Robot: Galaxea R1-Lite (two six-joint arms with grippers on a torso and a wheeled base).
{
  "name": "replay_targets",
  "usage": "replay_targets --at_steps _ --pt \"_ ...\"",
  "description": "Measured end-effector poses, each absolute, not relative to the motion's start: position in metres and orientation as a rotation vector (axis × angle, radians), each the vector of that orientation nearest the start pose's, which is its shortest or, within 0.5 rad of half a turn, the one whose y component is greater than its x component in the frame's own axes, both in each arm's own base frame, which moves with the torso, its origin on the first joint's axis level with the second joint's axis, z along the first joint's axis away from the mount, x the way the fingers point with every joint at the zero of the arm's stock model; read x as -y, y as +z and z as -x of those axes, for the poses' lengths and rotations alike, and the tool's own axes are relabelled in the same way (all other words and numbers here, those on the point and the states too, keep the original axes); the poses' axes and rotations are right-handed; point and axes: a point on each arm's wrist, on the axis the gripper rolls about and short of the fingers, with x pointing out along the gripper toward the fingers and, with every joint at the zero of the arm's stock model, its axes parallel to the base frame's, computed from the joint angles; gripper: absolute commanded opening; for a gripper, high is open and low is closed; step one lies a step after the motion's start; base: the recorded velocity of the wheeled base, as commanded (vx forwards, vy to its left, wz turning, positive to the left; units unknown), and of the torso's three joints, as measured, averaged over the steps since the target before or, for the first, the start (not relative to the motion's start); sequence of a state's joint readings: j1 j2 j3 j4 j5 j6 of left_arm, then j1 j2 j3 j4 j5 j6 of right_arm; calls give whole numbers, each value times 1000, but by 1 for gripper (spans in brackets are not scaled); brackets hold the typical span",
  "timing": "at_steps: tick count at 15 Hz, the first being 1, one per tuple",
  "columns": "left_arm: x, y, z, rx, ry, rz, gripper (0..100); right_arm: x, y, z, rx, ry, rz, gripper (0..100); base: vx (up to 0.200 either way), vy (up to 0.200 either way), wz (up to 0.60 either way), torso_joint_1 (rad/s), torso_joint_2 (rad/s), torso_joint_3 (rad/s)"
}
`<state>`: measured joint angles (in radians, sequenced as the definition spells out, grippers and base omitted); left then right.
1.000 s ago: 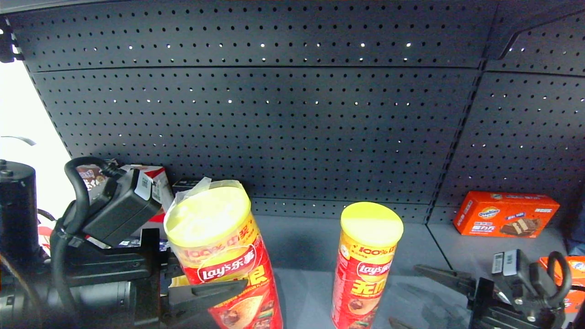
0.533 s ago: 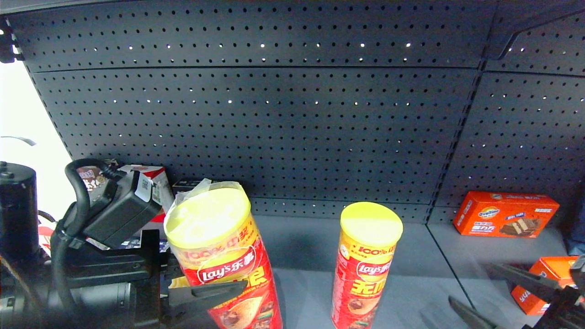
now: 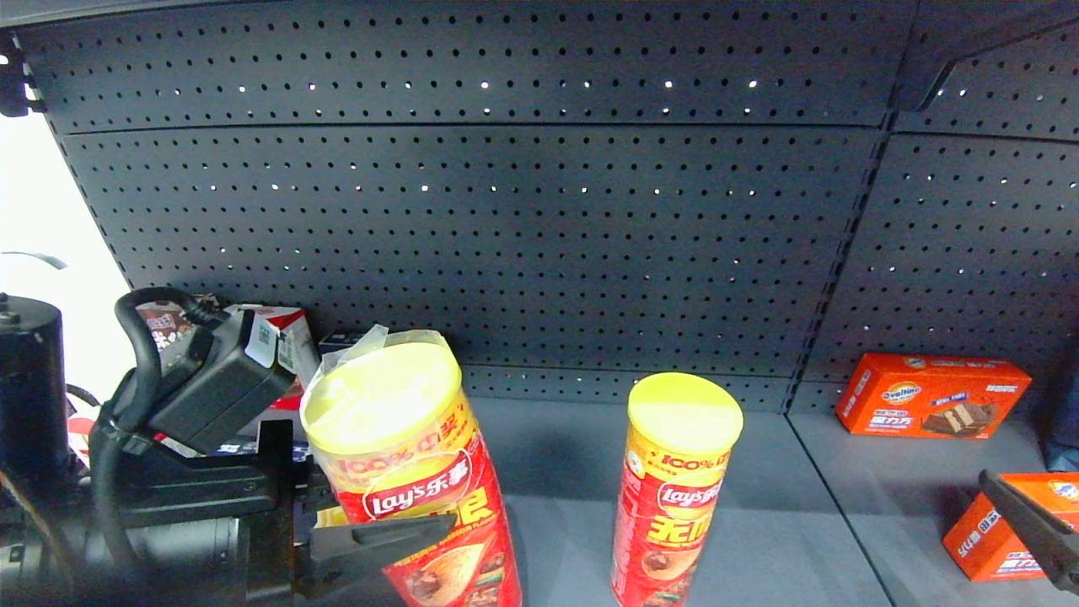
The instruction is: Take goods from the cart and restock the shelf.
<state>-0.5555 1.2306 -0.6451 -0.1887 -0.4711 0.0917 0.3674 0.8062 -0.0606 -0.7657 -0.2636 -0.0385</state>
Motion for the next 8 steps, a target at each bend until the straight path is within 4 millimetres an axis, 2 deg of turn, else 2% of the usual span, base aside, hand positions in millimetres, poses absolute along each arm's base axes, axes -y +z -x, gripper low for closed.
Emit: replay_targets --at_steps 3,8 --pt "102 211 -146 -362 -1031 -100 0 -8 145 -50 -2 -7 40 100 0 0 0 0 0 0" --pt "101 213 -143 -347 -1034 -99 0 7 106 -2 -83 -225 62 100 0 0 0 0 0 0"
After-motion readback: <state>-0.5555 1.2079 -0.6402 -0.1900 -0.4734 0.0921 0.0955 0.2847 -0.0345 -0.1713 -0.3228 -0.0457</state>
